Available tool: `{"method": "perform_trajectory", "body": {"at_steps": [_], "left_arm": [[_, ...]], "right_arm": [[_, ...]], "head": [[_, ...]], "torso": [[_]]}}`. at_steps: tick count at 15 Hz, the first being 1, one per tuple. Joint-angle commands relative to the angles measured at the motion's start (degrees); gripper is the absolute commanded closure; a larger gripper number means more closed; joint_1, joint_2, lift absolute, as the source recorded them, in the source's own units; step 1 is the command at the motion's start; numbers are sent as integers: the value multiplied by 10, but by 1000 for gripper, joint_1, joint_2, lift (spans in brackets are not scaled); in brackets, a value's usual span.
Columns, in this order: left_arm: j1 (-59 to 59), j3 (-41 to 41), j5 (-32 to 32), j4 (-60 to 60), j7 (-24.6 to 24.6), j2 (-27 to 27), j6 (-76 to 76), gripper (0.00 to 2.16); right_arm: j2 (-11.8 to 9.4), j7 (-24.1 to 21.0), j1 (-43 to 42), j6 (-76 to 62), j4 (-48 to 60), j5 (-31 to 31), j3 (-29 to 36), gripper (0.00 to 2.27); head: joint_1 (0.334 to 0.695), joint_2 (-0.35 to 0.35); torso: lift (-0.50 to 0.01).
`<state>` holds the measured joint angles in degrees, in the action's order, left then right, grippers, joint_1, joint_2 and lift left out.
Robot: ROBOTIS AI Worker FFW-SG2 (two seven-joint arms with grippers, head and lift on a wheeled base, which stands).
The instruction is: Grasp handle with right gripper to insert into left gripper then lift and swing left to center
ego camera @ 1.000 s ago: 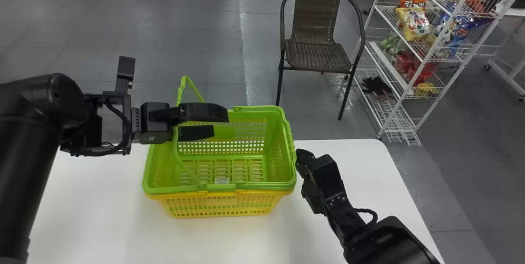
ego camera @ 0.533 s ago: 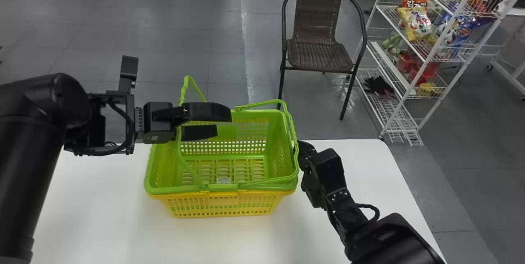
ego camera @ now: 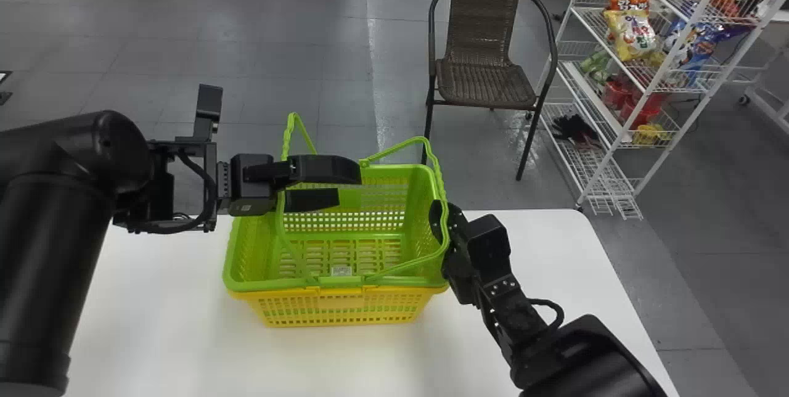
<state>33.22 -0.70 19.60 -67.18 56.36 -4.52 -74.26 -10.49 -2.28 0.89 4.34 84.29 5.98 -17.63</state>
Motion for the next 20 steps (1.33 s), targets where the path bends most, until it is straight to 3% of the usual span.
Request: {"method": "perform_trajectory", "body": {"at_steps": [1, 20], "left_arm": [[2, 3, 0, -1, -4, 2, 10, 73], [13, 21, -10, 8, -19, 6, 84, 73]], "right_arm": [[3, 0, 0, 4, 5, 1, -9, 2206], [37, -8, -13, 23, 3, 33, -66, 2206]], "head": [[695, -98], [695, -25]], "torso": [[0], [0]]}}
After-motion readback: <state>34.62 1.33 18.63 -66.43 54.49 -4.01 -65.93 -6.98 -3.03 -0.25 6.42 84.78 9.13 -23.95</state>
